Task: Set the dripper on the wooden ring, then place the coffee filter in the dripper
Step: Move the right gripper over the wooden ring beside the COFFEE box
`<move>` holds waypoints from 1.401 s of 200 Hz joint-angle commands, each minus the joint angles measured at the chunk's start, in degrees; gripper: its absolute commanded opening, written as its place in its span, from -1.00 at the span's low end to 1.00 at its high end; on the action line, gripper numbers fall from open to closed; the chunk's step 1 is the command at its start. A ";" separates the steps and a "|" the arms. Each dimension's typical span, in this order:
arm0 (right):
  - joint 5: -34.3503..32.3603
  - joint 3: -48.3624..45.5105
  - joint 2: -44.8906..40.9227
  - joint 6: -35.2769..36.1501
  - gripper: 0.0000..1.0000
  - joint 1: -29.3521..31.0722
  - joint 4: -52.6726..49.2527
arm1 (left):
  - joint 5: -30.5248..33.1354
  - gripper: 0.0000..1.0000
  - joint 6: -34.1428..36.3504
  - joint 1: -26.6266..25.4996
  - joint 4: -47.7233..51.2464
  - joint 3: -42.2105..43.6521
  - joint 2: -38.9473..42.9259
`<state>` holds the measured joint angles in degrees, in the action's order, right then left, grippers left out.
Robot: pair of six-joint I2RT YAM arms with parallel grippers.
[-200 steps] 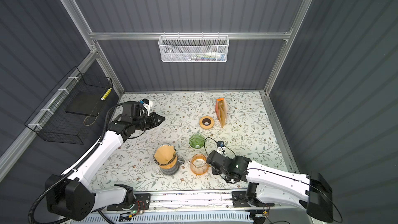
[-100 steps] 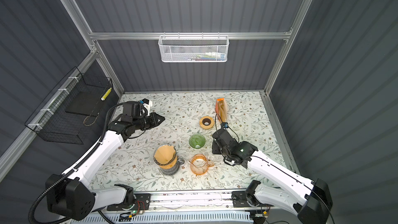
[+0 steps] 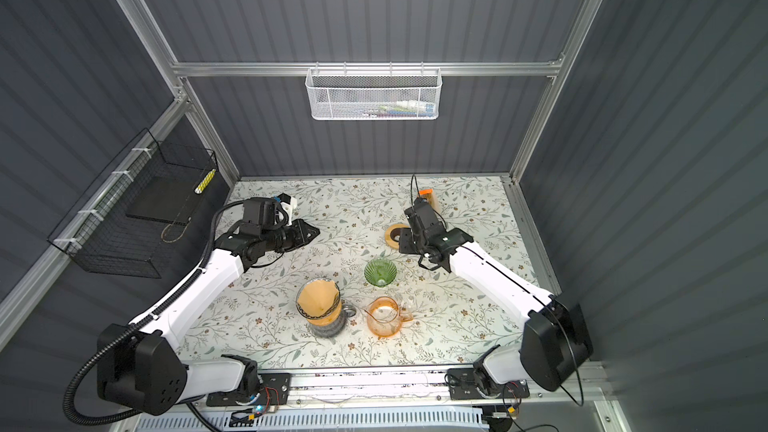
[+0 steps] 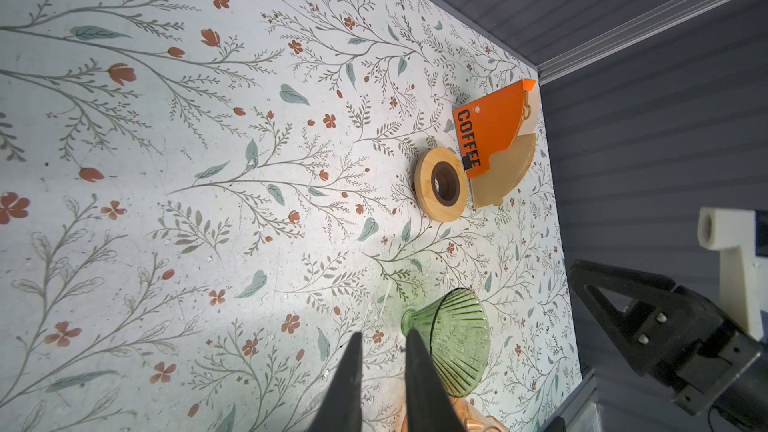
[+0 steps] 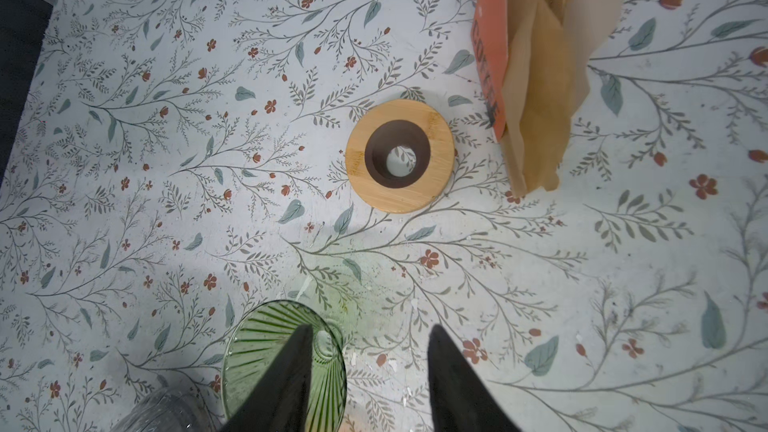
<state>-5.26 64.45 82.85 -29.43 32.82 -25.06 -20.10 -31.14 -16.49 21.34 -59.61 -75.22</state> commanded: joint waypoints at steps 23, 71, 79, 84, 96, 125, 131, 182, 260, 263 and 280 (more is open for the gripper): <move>3.85 6.22 9.77 3.59 -0.12 -0.10 0.52 | -0.37 -0.59 0.92 -0.30 0.37 -0.50 0.88; 3.33 10.77 18.20 3.77 -0.11 -0.10 0.49 | -1.27 -0.60 0.02 -0.30 -1.13 1.67 0.78; 3.27 11.61 19.80 3.91 -0.11 -0.03 0.42 | -1.26 -0.60 0.00 -0.30 -1.13 1.63 0.86; 3.12 12.10 20.55 3.97 -0.11 -0.09 0.36 | -1.35 -0.60 0.02 -0.30 -0.98 1.53 0.85; 2.89 13.85 22.80 4.18 -0.11 -0.10 -0.44 | -1.57 -0.60 0.10 -0.30 -0.57 1.26 0.87; 2.41 16.73 26.52 4.77 -0.10 -0.07 -1.23 | -1.20 -0.60 0.97 -0.30 0.78 0.23 0.95; 2.31 17.15 27.16 4.98 -0.09 -0.06 -1.23 | -1.10 -0.60 0.99 -0.30 0.80 0.26 1.04; 0.92 20.60 31.50 6.07 -0.05 -0.11 -3.29 | -1.10 -0.60 1.34 -0.30 1.24 -0.23 1.22; 1.03 25.23 36.71 6.14 -0.04 -0.12 -5.28 | -0.56 -0.61 1.82 -0.30 1.68 -0.98 1.21; 1.04 25.40 36.85 6.16 -0.04 -0.07 -5.41 | -0.51 -0.61 1.79 -0.30 1.62 -1.01 1.22; 0.99 26.28 37.72 6.32 -0.04 -0.10 -5.62 | -0.47 -0.61 1.78 -0.30 1.68 -1.11 1.22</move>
<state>-3.42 88.62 119.20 -23.90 32.77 -28.95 -20.73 -30.57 -16.49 21.80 -58.89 -75.22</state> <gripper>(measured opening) 0.477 0.195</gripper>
